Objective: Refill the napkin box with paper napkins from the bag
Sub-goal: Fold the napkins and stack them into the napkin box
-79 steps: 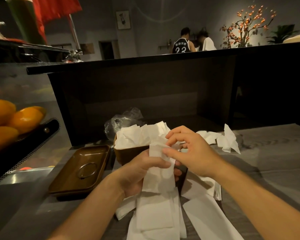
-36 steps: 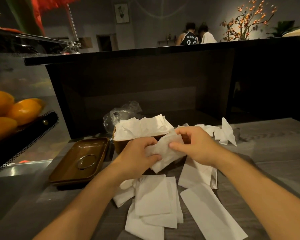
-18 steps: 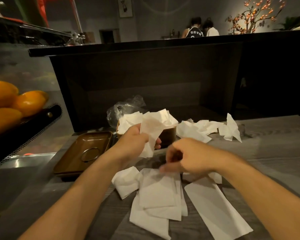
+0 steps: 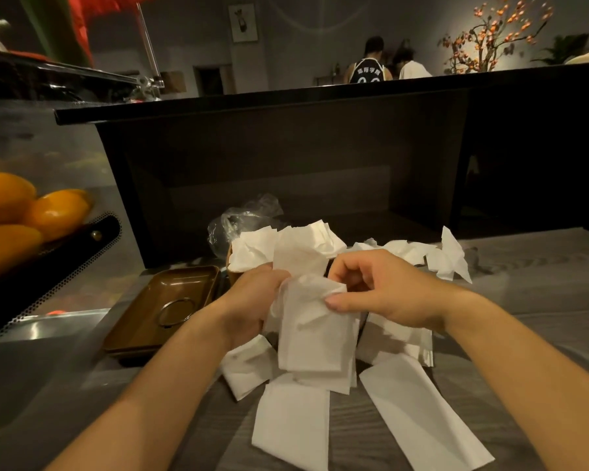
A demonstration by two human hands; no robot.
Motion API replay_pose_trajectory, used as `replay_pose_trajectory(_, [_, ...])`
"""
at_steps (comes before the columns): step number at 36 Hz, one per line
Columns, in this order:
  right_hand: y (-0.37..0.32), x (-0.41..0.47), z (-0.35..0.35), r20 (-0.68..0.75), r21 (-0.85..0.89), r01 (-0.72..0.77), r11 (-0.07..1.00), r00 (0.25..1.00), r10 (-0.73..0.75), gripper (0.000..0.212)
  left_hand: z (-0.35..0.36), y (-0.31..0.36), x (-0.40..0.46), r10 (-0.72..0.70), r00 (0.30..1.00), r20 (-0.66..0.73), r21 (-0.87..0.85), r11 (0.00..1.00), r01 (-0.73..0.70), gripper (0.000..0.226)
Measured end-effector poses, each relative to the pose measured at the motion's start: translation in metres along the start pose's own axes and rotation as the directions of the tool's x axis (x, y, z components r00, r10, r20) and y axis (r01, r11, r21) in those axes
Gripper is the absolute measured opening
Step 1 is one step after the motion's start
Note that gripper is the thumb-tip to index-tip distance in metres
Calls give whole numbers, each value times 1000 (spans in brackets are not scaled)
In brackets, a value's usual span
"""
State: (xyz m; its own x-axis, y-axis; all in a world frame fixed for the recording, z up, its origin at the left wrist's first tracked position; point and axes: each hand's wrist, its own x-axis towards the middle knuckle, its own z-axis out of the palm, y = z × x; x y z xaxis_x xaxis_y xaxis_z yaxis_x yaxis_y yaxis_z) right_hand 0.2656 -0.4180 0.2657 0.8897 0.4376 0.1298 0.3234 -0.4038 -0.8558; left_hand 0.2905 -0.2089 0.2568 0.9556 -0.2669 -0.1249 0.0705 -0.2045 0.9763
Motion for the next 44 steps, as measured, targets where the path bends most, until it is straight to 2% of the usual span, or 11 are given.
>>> replay_pose_trajectory(4, [5,3,-1,-168,-6,3,1000,986,-4,12,6,2,-8,-13,986,168,-203,978,48,36])
replay_pose_trajectory(8, [8,9,5,-282,-4,7,1000,959,-8,14,13,8,-14,-37,972,232,-251,963,97,58])
replay_pose_trajectory(12, [8,11,8,-327,-46,56,997,943,-68,16,11,5,-16,-12,969,247,-74,997,31,43])
replay_pose_trajectory(16, [8,11,9,-213,-50,48,998,975,-57,43,11,5,-16,-2,948,319,82,996,-25,40])
replay_pose_trajectory(18, [9,10,9,-153,-112,60,992,985,-77,30,12,7,-14,36,943,332,168,981,-96,42])
replay_pose_trajectory(21, [11,10,5,-210,-104,64,992,974,-85,10,8,7,-8,155,970,186,315,926,-208,35])
replay_pose_trajectory(24, [16,10,-2,-301,-67,45,997,952,-63,13,2,5,-4,336,942,7,337,886,-319,20])
replay_pose_trajectory(27, [19,7,-5,-243,-54,48,997,968,-60,20,0,2,-3,412,911,2,378,843,-382,22])
replay_pose_trajectory(30, [24,6,-7,-162,-68,1,998,987,-12,19,-1,-3,0,370,926,79,440,820,-366,24])
replay_pose_trajectory(34, [29,5,0,-53,-197,-97,976,995,88,38,1,-9,1,258,957,134,534,794,-289,40])
replay_pose_trajectory(44, [26,5,6,-57,-208,-61,976,997,51,29,4,-8,-2,362,924,126,507,777,-373,37])
